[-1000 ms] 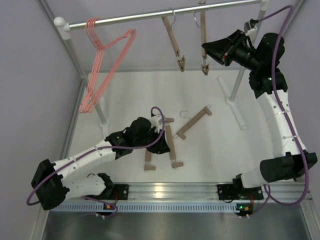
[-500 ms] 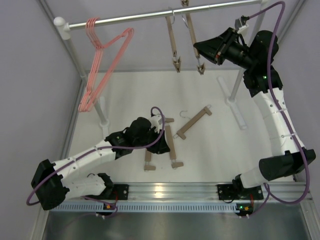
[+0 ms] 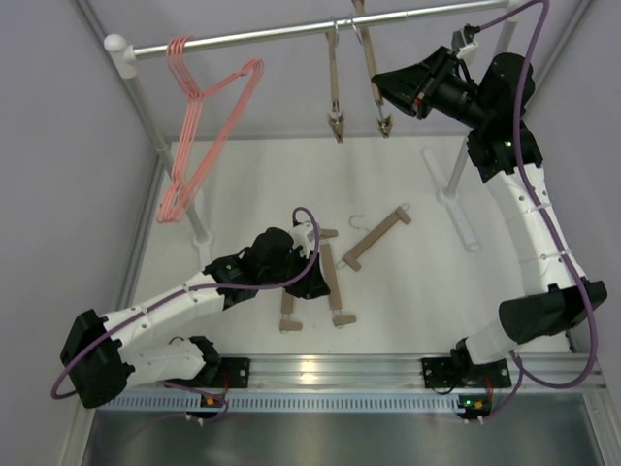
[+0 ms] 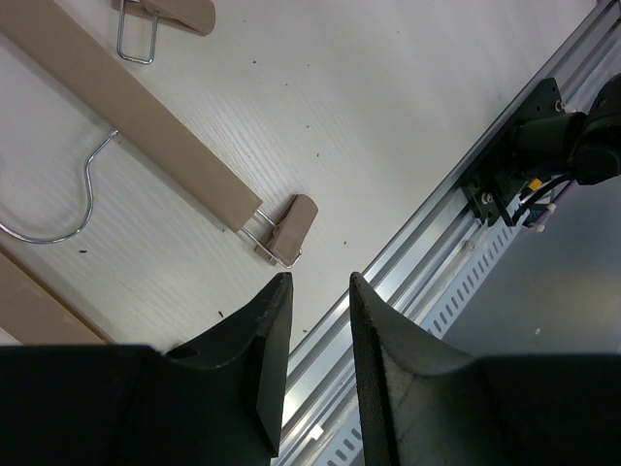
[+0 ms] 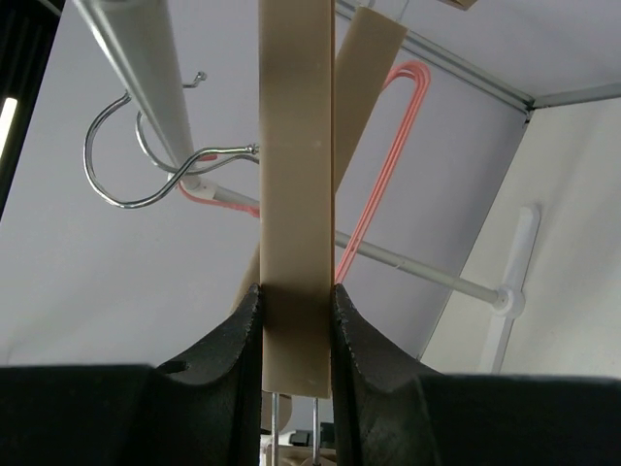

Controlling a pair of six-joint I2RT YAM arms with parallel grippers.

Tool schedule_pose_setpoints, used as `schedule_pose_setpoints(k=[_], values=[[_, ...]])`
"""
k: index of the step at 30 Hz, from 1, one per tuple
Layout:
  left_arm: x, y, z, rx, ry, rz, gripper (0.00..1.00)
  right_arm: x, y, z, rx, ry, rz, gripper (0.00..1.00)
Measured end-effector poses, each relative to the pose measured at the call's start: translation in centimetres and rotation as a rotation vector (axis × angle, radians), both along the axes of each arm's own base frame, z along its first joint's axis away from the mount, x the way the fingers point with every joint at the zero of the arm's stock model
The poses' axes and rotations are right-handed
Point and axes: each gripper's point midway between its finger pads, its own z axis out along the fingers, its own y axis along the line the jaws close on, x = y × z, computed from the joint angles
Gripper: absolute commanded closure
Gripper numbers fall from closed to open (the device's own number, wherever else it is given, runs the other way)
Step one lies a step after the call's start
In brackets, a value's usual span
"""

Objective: Organize the hangers

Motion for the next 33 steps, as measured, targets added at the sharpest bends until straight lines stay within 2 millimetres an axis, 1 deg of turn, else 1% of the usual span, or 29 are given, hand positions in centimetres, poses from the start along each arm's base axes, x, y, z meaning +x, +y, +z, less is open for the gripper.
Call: schedule_pose_setpoints(k=[4, 13, 17, 19, 25, 28, 29, 31, 32, 33], values=[[0.0, 0.0, 0.0, 0.0, 0.0, 0.0, 0.66, 0.9, 0.6, -0.5, 0.005, 0.014, 0.003, 1.0], [-0.1, 0.1, 0.5, -0.013, -0.011, 0.001, 0.66, 1.7, 1.6, -0.6, 0.019, 0.018, -0.003, 1.0], [-0.1, 0.1, 0.6, -0.016, -0.015, 0.001, 0.66, 2.4, 2.1, -1.3, 0.022, 0.044, -0.002, 1.0], [-0.1, 0.2, 0.7, -0.017, -0.018, 0.004, 0.66, 2.7, 2.3, -1.3, 0.025, 0.045, 0.0, 1.0], [-0.1, 0.3, 0.8, -0.021, -0.024, 0.006, 0.66, 2.8, 2.4, -1.3, 0.03, 0.047, -0.007, 1.0], [-0.1, 0.3, 0.9, -0.024, -0.026, 0.007, 0.66, 2.7, 2.7, -1.3, 0.029, 0.047, -0.005, 0.93], [-0.1, 0.3, 0.9, -0.024, -0.026, 0.007, 0.66, 2.7, 2.8, -1.3, 0.028, 0.046, -0.005, 0.87], [-0.1, 0.3, 0.9, -0.023, -0.026, 0.007, 0.66, 2.8, 2.8, -1.3, 0.025, 0.041, -0.013, 0.79], [-0.1, 0.4, 0.8, -0.022, -0.024, 0.007, 0.66, 2.8, 2.8, -1.3, 0.021, 0.035, -0.021, 0.73], [-0.2, 0.4, 0.8, -0.021, -0.024, 0.007, 0.65, 2.9, 2.7, -1.3, 0.016, 0.029, -0.03, 0.71]])
